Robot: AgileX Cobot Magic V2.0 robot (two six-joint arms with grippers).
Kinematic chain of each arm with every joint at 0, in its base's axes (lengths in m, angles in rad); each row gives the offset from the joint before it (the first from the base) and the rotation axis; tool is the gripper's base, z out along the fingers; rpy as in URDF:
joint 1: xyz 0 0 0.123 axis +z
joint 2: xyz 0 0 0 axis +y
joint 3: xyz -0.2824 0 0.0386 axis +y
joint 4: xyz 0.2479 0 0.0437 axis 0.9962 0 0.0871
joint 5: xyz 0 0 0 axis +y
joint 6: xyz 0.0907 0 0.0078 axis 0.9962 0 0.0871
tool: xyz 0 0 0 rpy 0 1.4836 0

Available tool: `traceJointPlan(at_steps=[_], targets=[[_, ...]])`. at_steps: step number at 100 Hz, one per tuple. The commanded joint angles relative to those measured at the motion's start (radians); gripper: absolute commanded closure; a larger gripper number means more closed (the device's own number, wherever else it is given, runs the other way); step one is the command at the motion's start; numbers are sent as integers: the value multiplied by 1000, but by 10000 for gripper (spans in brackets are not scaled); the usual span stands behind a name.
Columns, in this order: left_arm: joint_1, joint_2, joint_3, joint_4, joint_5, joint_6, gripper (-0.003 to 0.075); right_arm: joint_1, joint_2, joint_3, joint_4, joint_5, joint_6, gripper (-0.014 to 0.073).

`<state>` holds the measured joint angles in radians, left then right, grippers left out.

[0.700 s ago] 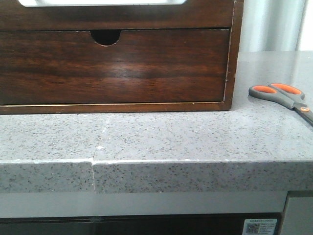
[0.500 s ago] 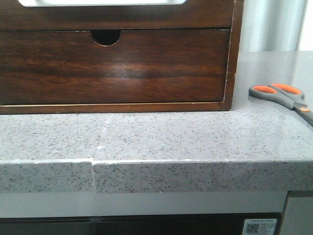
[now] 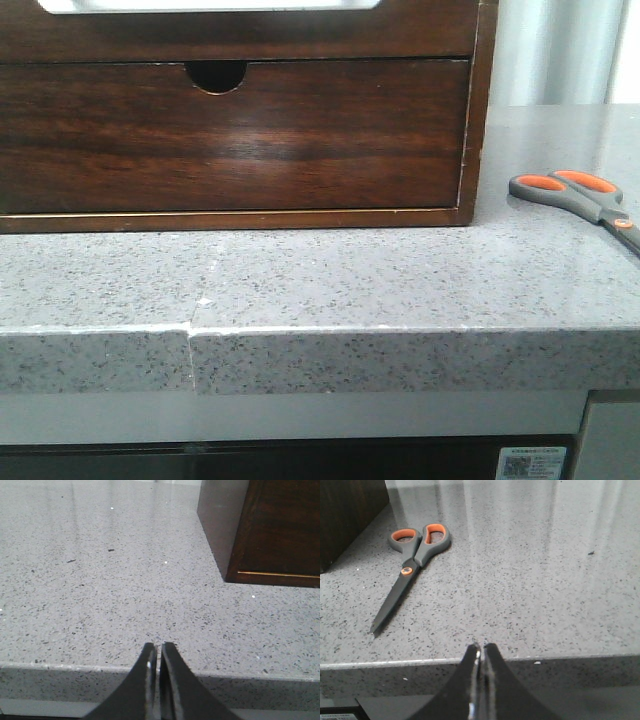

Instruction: Put scissors in drawer with both arms

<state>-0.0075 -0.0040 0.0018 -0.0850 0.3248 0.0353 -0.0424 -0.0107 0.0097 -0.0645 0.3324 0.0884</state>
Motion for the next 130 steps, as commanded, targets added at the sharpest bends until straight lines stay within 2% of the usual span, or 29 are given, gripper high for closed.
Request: traceJointPlan(at_steps=[1,61,71,97,130], targets=[[-1,-30,18,-9,-62,1,742,-7,-17,28,-1,-17,-1,635],[-1,-30,18,-9,-64,1,742,-7,-17,28,-1,-19,-1,635],[-1,-30,18,-9,-108,1,742,-7,-17,28,-1,-48,-1,635],[-1,-30,18,-11,-231,1,742,-7,-17,28,-1,-241,-1,635],[-1,-30,18,-67,-401,1,742,-7,-17,28,-1,-280,-1,635]])
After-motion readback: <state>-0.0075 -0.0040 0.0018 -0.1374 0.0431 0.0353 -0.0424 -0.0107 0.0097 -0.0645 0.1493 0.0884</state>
